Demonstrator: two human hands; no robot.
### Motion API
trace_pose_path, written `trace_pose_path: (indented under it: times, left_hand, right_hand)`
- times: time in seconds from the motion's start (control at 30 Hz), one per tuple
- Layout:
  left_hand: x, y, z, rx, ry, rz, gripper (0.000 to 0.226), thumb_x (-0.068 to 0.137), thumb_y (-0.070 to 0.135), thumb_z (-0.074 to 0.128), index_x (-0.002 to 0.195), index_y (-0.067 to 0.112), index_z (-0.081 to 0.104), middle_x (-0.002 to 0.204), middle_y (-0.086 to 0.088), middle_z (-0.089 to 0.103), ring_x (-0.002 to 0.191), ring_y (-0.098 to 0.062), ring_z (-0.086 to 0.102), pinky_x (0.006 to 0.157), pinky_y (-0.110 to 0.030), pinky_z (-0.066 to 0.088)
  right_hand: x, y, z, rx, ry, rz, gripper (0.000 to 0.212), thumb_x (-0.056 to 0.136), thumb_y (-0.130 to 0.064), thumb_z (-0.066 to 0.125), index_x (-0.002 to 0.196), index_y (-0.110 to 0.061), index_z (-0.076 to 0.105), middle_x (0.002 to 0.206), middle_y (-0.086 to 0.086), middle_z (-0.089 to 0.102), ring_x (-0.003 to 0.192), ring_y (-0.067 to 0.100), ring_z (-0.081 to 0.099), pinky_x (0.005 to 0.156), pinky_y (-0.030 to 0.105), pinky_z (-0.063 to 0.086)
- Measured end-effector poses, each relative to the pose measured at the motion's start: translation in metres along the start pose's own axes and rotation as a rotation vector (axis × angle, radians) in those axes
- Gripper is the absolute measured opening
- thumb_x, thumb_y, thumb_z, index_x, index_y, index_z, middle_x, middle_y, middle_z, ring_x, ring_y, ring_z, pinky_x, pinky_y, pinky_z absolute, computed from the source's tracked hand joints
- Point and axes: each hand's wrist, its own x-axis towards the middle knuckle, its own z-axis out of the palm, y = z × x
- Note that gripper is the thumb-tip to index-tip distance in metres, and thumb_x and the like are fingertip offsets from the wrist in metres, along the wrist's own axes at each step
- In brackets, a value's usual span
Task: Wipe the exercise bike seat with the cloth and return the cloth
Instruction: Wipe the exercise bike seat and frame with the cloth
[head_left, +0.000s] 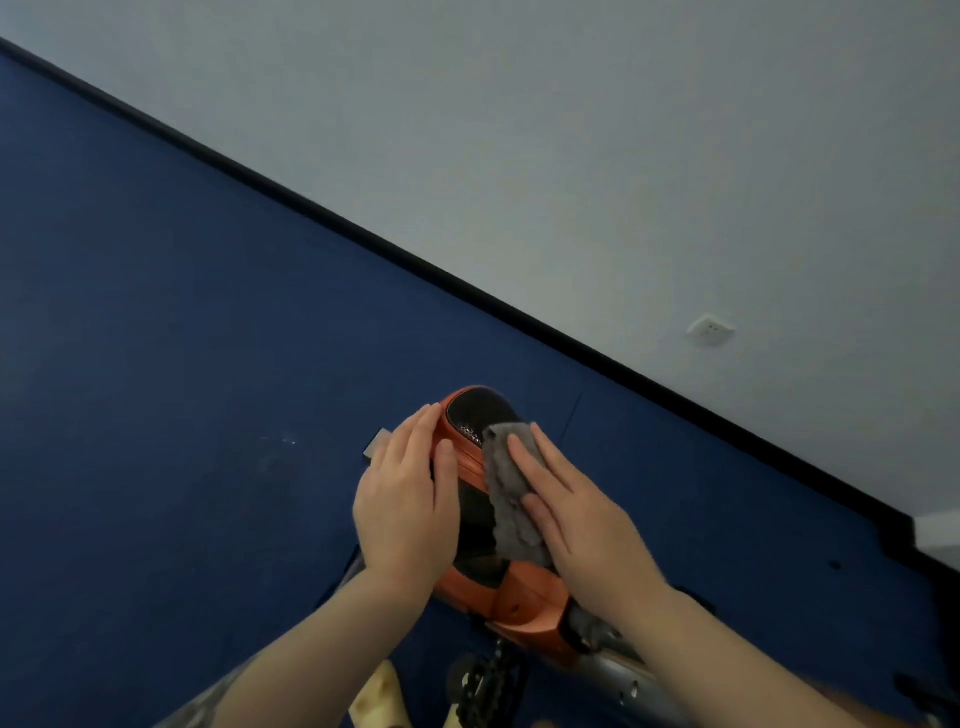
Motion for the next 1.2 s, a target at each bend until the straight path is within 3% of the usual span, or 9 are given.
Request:
trace_pose_path:
  times: [0.13,0.2,0.37,0.6,0.67,0.77,0.87,1.03,1.2]
  left_hand:
    - [0.001,0.0,0.002,0.023,-0.002,0.006,0.045,0.095,0.04,0.026,0.133,0.027,0.047,0.132,0.01,0.055,0.118,-0.008,0.051,0.09,-0.034,0.047]
    - [0.002,0.001,0.002,0.025,0.003,-0.007,0.047,0.095,0.041,0.025,0.133,0.027,0.047,0.131,0.01,0.056,0.116,-0.008,0.052,0.088,-0.032,0.047]
    - [-0.001,0.001,0.001,0.033,0.025,0.005,0.047,0.094,0.04,0.026,0.132,0.026,0.05,0.13,0.01,0.058,0.118,-0.007,0.052,0.089,-0.031,0.048]
    - [-0.002,0.005,0.003,0.051,0.051,-0.017,0.046,0.093,0.041,0.03,0.132,0.026,0.05,0.128,0.009,0.06,0.118,-0.011,0.054,0.09,-0.035,0.05]
    - [-0.003,0.005,0.003,0.061,0.062,-0.031,0.045,0.093,0.041,0.03,0.131,0.026,0.051,0.128,0.009,0.06,0.12,-0.015,0.054,0.091,-0.038,0.05]
    - [-0.002,0.008,0.003,0.078,0.094,-0.019,0.045,0.094,0.038,0.031,0.129,0.024,0.053,0.124,0.008,0.062,0.115,-0.011,0.056,0.086,-0.028,0.048]
    - [-0.004,0.009,0.0,0.092,0.102,-0.032,0.044,0.094,0.037,0.029,0.127,0.023,0.055,0.121,0.009,0.062,0.111,-0.007,0.055,0.081,-0.023,0.043]
    - [-0.007,0.007,0.006,0.07,0.147,-0.174,0.04,0.095,0.033,0.032,0.123,0.023,0.058,0.119,0.005,0.064,0.115,-0.011,0.054,0.091,-0.036,0.046]
    - [-0.006,0.006,0.008,0.064,0.191,-0.154,0.038,0.093,0.029,0.032,0.114,0.019,0.062,0.109,0.003,0.067,0.104,-0.015,0.059,0.086,-0.04,0.048]
  right_hand:
    - [-0.01,0.007,-0.003,-0.016,-0.003,0.054,0.049,0.098,-0.051,0.017,0.146,-0.054,0.004,0.156,-0.028,0.01,0.137,-0.008,0.024,0.106,0.012,0.031]
    - [0.013,-0.001,-0.002,0.03,-0.015,0.074,0.049,0.099,-0.049,0.02,0.145,-0.055,0.002,0.159,-0.023,0.006,0.135,-0.004,0.026,0.105,0.019,0.035]
    - [0.055,-0.014,0.006,0.1,0.006,-0.025,0.05,0.1,-0.045,0.024,0.149,-0.044,0.012,0.16,-0.016,0.002,0.147,0.003,0.005,0.119,0.034,0.023]
    - [0.012,0.016,-0.008,0.056,-0.121,-0.132,0.049,0.099,-0.045,0.023,0.143,-0.057,0.004,0.155,-0.028,-0.015,0.145,-0.003,0.004,0.114,0.022,0.028]
    - [0.029,0.011,-0.003,0.07,-0.095,-0.15,0.047,0.1,-0.044,0.023,0.145,-0.052,0.008,0.159,-0.022,-0.01,0.146,0.0,-0.001,0.115,0.023,0.021]
    - [0.068,-0.002,0.0,0.141,-0.073,-0.157,0.046,0.101,-0.042,0.027,0.146,-0.045,0.02,0.16,-0.014,0.005,0.147,0.003,-0.001,0.118,0.027,0.015]
    - [0.068,0.001,-0.003,0.178,-0.093,-0.195,0.045,0.102,-0.04,0.03,0.145,-0.046,0.021,0.159,-0.018,0.004,0.146,0.0,-0.003,0.113,0.016,0.012]
    - [0.021,0.028,-0.01,0.15,-0.162,-0.228,0.045,0.098,-0.052,0.022,0.139,-0.062,0.008,0.156,-0.028,-0.011,0.144,-0.005,-0.002,0.114,0.021,0.022]
    - [0.088,-0.004,0.002,0.124,-0.09,-0.261,0.043,0.102,-0.041,0.029,0.145,-0.04,0.031,0.159,-0.01,0.02,0.147,0.005,0.005,0.119,0.033,0.019]
